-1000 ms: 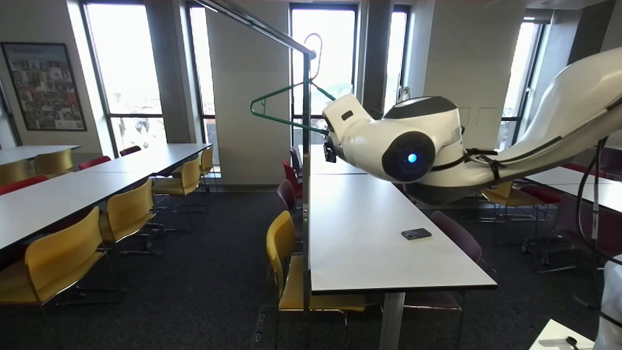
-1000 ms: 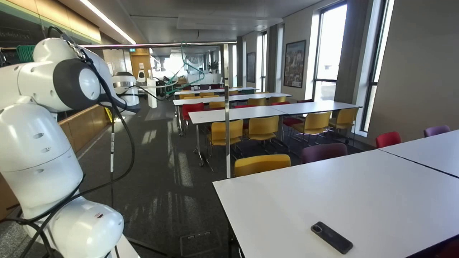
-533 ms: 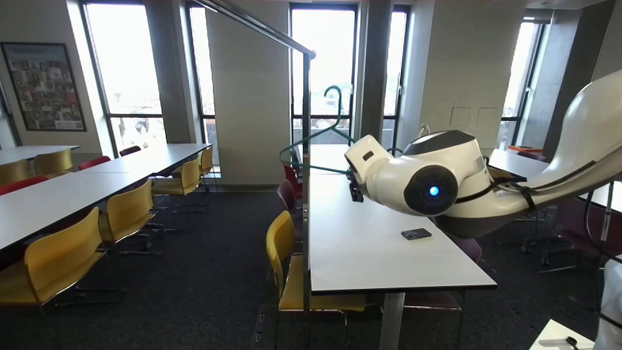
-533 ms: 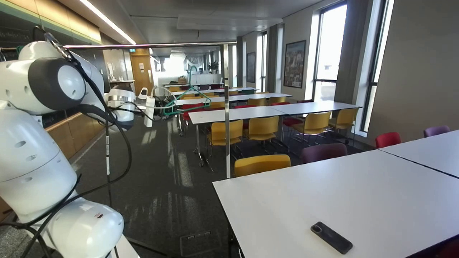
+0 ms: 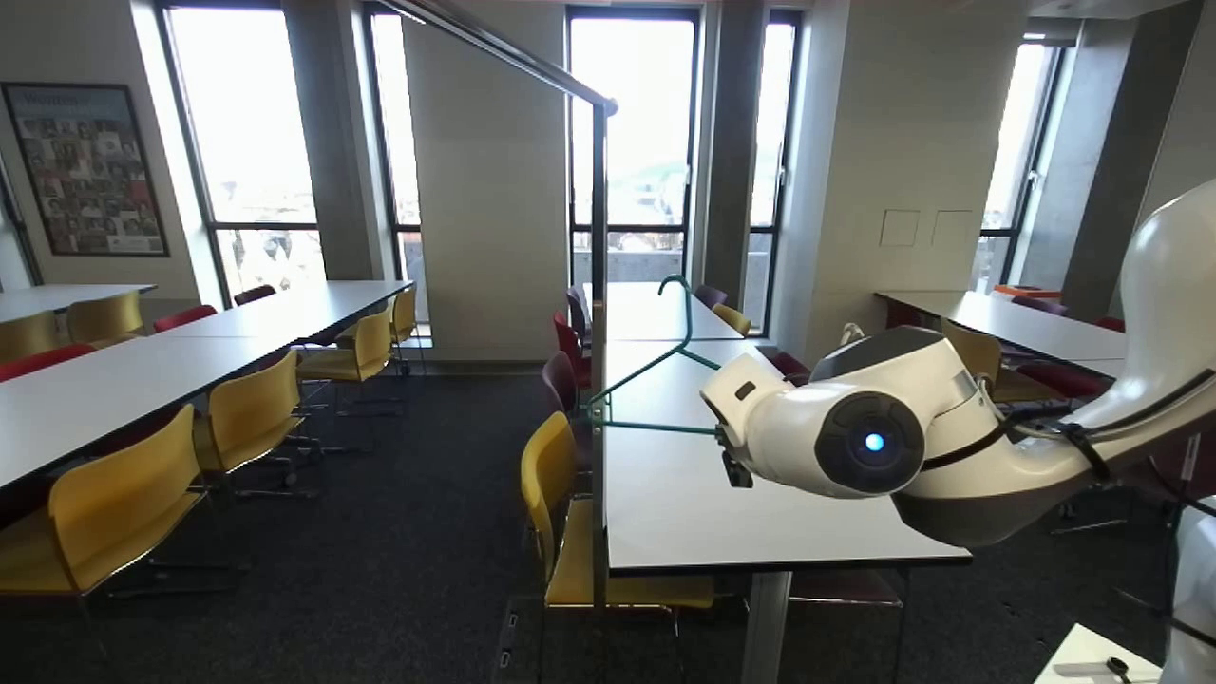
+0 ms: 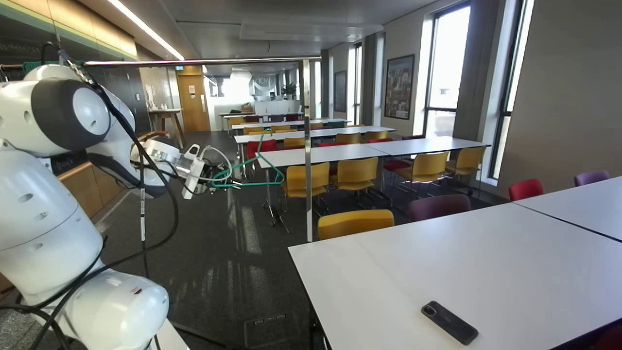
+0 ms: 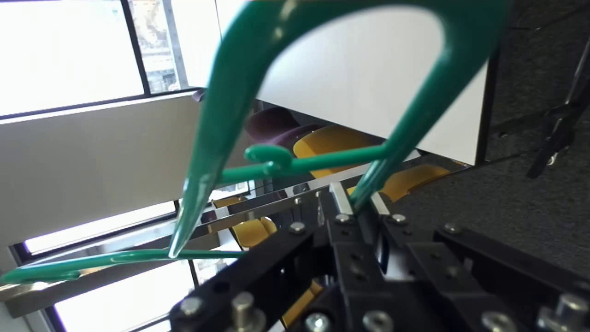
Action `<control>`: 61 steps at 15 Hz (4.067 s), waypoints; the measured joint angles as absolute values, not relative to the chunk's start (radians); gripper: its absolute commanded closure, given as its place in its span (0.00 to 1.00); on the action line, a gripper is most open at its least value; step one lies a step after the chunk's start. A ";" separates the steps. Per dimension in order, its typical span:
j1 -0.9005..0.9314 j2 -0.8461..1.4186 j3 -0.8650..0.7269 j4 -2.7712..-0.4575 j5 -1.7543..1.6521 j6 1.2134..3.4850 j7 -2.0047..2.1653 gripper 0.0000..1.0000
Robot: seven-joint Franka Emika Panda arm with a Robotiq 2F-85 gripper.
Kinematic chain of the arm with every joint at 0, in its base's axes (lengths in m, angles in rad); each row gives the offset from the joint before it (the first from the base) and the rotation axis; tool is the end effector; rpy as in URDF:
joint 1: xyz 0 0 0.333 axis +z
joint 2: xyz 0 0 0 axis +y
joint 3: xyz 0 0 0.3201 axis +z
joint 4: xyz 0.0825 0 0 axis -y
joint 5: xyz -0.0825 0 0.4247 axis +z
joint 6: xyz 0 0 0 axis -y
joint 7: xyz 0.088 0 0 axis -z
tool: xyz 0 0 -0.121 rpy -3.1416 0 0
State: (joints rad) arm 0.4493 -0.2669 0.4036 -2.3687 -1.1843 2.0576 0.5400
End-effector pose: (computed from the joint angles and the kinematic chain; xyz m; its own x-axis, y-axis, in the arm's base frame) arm 0.3777 0.3441 0.4256 0.5081 0.8532 0.1180 0.3277 -0.3182 0.8896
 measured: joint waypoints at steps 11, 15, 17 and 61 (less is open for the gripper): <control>0.364 -0.313 0.344 -2.506 -0.815 2.078 0.496 0.97; 0.261 -0.319 0.326 -2.506 -0.936 2.036 0.604 0.97; 0.218 -0.319 0.289 -2.505 -0.970 2.057 0.680 0.97; 0.046 0.471 0.016 -2.114 -2.134 2.776 2.171 0.97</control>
State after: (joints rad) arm 0.0460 0.4713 0.0157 -2.1137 -2.1339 2.7761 2.1713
